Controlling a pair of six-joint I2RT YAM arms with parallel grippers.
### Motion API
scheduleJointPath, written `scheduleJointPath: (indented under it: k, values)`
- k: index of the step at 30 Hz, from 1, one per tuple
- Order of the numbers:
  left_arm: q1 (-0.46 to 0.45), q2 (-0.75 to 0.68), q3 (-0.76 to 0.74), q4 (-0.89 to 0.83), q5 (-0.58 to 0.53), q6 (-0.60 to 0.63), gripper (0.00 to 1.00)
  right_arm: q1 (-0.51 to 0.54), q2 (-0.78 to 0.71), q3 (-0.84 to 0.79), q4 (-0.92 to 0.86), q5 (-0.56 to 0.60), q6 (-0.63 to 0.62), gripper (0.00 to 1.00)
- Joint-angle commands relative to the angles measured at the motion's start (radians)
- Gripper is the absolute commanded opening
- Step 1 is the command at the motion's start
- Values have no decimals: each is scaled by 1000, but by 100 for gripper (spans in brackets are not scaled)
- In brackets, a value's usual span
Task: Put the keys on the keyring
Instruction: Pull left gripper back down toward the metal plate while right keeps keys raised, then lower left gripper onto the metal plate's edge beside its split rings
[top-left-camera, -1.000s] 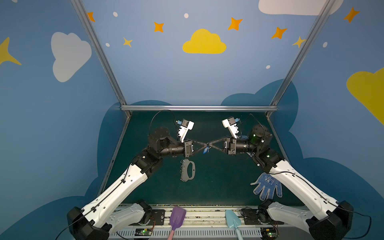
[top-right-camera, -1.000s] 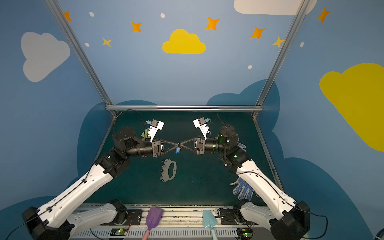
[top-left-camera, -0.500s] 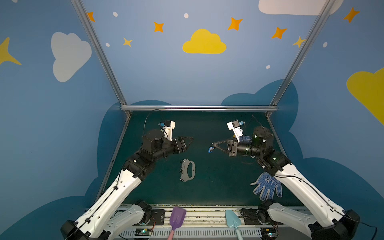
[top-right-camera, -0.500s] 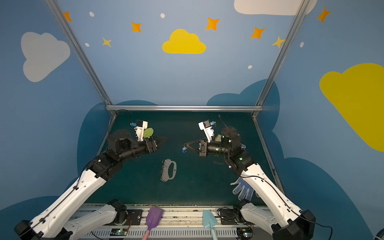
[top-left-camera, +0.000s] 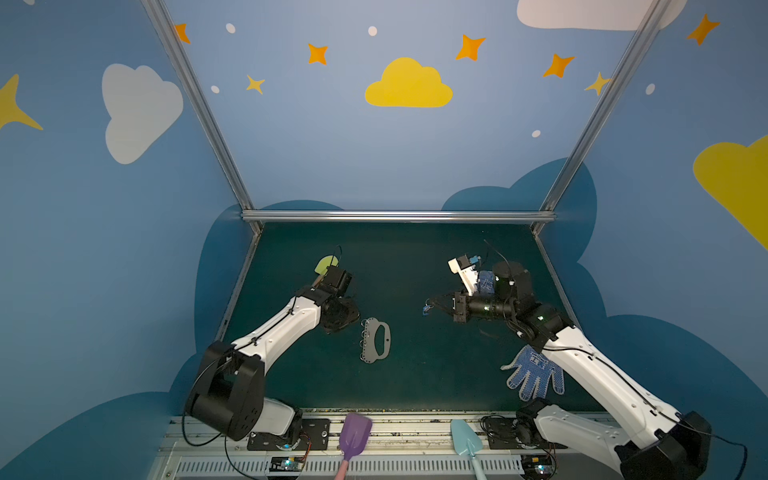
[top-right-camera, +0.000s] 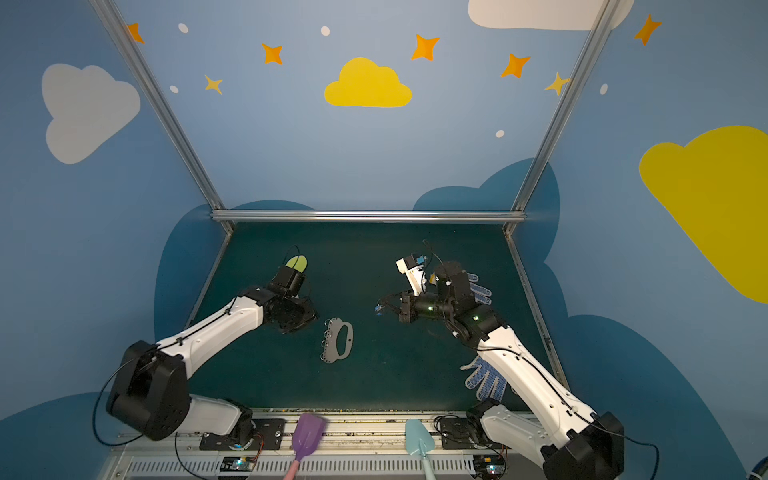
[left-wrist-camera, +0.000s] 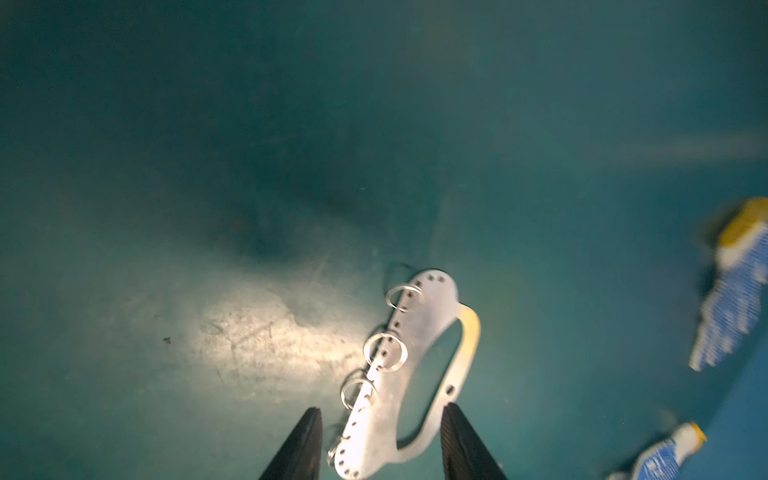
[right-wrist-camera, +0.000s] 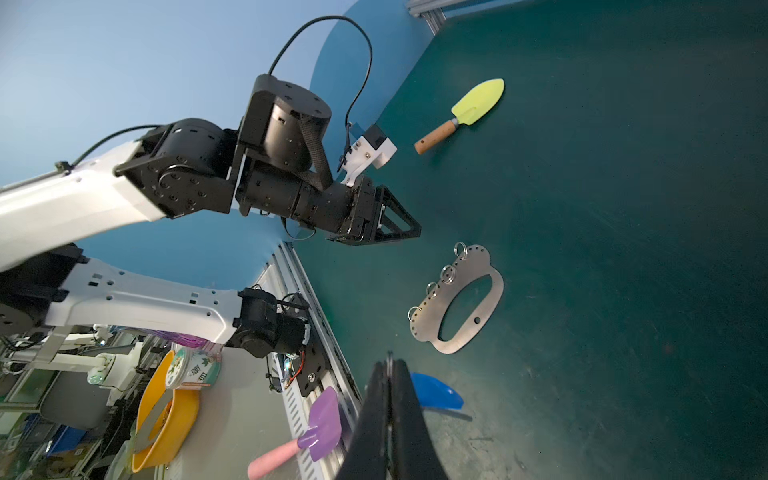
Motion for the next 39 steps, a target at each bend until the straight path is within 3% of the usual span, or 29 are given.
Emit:
scheduleJointPath:
  k: [1, 10, 20, 25, 28, 34, 38, 39]
  values:
    - [-11, 83, 57, 6, 6, -26, 46, -8, 3, -13, -8, 16, -33, 0]
    - [-46, 256, 179, -21, -53, -24, 58, -42, -1, -39, 4, -7, -33, 0]
    - [-71, 392, 290, -117, -136, -24, 56, -62, -5, -40, 12, -29, -26, 0]
    - [-70, 430, 324, -164, -178, -14, 39, -64, -11, -41, 15, -38, -17, 0]
    - [-70, 422, 313, -166, -170, -13, 25, -64, -19, -43, 11, -35, -18, 0]
    - [-67, 372, 277, -146, -149, -13, 7, -66, -18, -44, 20, -38, -9, 0]
    - [-58, 353, 264, -133, -136, -14, 10, -66, -14, -41, 20, -42, -9, 0]
    - [-56, 347, 257, -122, -121, -14, 6, -65, -15, -39, 20, -42, -10, 0]
